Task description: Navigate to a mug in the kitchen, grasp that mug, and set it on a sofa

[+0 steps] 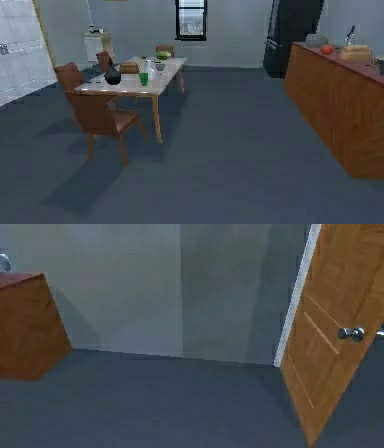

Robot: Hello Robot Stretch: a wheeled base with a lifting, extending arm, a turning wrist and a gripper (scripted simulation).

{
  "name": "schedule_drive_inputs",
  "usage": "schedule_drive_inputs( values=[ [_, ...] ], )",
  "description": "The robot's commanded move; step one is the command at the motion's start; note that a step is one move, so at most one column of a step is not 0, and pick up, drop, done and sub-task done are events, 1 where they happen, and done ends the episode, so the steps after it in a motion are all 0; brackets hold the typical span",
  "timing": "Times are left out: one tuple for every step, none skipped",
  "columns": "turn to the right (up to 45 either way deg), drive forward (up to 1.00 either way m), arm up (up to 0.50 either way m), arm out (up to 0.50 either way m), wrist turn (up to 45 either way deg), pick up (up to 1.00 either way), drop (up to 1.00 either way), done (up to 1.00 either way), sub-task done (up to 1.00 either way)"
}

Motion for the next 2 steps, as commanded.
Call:
schedule_drive_inputs(
  values=[
    [-42.0, 0.00, 0.00, 0.00, 0.0, 0.00, 0.00, 0.00, 0.00],
    [0.0, 0.10, 0.00, 0.00, 0.0, 0.00, 0.00, 0.00, 0.00]
  ],
)
